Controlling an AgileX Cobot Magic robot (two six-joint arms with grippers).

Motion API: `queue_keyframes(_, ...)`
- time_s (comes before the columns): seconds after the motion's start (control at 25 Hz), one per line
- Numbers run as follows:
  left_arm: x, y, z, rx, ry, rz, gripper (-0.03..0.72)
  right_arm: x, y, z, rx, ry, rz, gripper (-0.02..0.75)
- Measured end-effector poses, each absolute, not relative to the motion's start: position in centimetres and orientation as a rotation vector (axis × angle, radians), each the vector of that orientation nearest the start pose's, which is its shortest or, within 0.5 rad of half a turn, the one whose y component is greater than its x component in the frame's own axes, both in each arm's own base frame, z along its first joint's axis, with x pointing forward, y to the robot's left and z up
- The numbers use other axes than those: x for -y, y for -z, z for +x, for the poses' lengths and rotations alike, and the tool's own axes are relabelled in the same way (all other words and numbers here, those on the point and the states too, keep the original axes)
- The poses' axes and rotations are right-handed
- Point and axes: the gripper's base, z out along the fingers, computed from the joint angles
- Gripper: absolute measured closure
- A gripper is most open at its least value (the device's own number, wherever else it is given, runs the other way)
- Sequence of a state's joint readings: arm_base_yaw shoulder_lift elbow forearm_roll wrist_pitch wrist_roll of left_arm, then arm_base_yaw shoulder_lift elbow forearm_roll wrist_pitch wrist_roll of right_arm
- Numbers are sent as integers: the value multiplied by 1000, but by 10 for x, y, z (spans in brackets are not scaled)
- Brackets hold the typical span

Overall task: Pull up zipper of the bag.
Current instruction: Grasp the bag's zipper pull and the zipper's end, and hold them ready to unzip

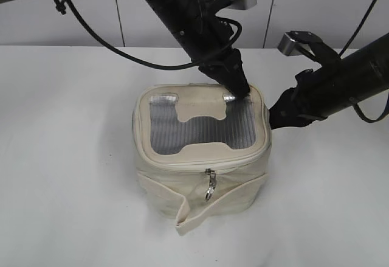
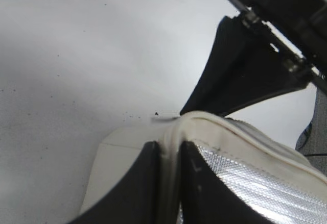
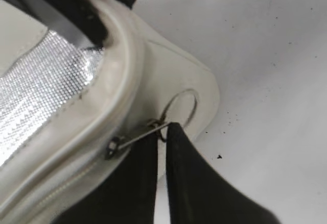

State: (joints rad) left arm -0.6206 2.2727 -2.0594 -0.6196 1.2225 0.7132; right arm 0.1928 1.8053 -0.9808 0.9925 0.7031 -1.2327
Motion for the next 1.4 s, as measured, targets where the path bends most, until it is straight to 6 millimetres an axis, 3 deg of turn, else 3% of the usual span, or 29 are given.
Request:
queue_keyframes(0.28,323,-231,366,-2304,851,1547,601,-106,-168,313,-2593,-664,-777,733)
queue_keyframes(0.68,323,-231,366,-2304,851,1547,601,-102,-203,291,-2616,-687,-837,733)
queue_keyframes(1.4,323,-231,366,-2304,850,1548,601,-104,-201,275,-2717,-791,-910,733)
